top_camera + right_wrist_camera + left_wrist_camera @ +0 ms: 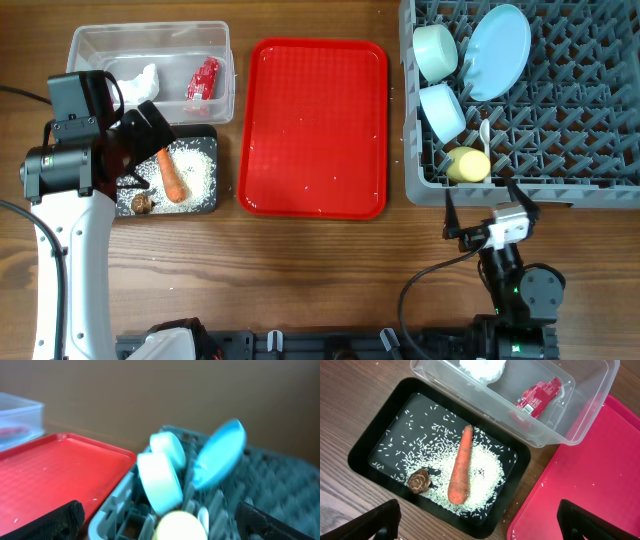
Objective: Sort waste into correct bins and load items into the dishwasher rack
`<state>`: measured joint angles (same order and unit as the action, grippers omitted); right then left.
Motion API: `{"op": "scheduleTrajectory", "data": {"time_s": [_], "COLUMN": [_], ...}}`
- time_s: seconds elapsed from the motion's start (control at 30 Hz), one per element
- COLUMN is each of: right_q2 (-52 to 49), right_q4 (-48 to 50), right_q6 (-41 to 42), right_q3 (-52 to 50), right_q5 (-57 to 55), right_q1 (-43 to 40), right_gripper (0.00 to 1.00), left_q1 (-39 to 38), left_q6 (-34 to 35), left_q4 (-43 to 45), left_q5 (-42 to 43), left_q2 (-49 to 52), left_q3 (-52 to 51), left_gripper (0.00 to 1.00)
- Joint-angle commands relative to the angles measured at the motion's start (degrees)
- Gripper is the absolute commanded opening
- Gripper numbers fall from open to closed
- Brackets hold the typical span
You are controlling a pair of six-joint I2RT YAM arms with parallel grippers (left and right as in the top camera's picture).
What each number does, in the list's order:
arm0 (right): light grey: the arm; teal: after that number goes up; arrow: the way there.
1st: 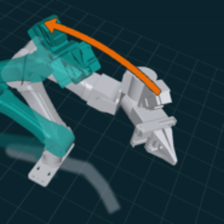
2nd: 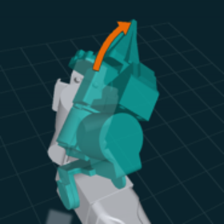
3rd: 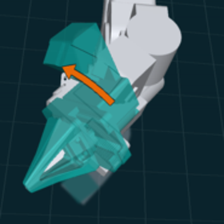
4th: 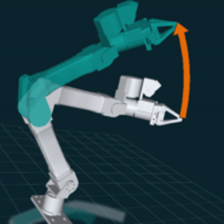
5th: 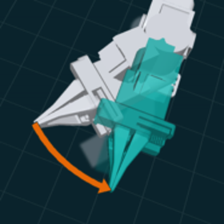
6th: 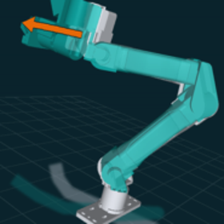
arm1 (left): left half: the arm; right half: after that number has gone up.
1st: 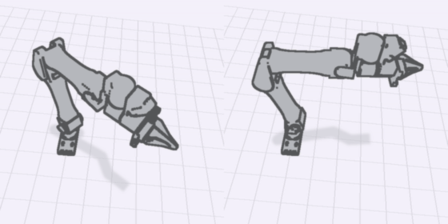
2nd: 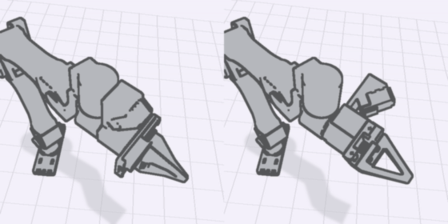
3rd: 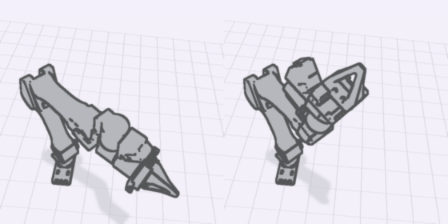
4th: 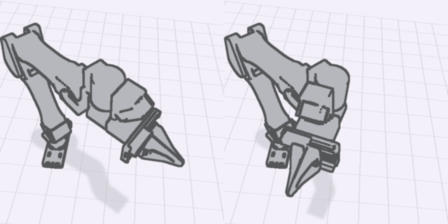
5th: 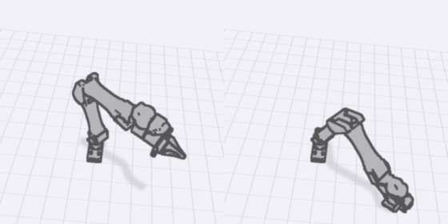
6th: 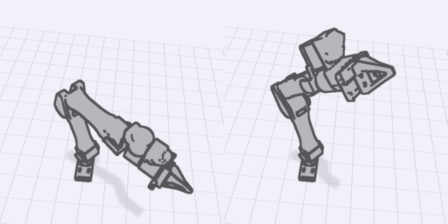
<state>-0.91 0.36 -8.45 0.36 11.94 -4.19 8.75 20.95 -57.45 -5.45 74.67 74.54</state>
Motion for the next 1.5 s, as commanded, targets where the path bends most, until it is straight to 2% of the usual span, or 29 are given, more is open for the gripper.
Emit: {"op": "scheduleTrajectory", "data": {"time_s": [0.0,0.6,0.67,0.73,0.77,0.93,1.1,1.4,1.47], "right_q2": [0.72,0.63,0.63,0.63,0.63,0.63,0.63,0.63,0.63], "right_q4": [0.04,-0.02,-0.02,-0.02,-0.02,-0.02,-0.02,-0.02,-0.02], "right_q6": [7.10,7.10,7.08,7.08,7.08,7.06,7.08,7.10,7.08], "right_q3": [-0.09,-0.07,-0.07,-0.07,-0.07,-0.07,-0.07,-0.07,-0.07], "right_q5": [-6.51,-6.43,-6.43,-6.43,-6.43,-6.43,-6.43,-6.43,-6.43], "right_q1": [-0.17,-0.17,-0.17,-0.17,-0.17,-0.17,-0.17,-0.17,-0.17], "right_gripper": [1.00,1.00,1.00,1.00,1.00,1.00,1.00,1.00,1.00], "left_q1": [0.09,0.09,0.00,0.00,0.00,-1.99,-3.26,-3.41,-3.48], "left_q6": [0.55,0.55,0.52,0.50,0.52,0.22,0.31,0.55,0.55], "left_q4": [0.13,1.51,10.21,20.33,28.46,44.81,52.24,55.43,53.07], "left_q5": [0.48,1.57,3.72,5.97,6.14,7.39,7.34,7.37,7.39], "left_q2": [-0.42,-1.11,-4.72,-11.69,-18.60,-36.28,-50.14,-69.66,-72.48], "left_q3": [0.68,-0.52,-5.92,-16.06,-25.77,-48.39,-61.33,-74.12,-74.23], "left_gripper": [1.00,1.00,1.00,1.00,1.00,1.00,1.00,1.00,1.00]}}
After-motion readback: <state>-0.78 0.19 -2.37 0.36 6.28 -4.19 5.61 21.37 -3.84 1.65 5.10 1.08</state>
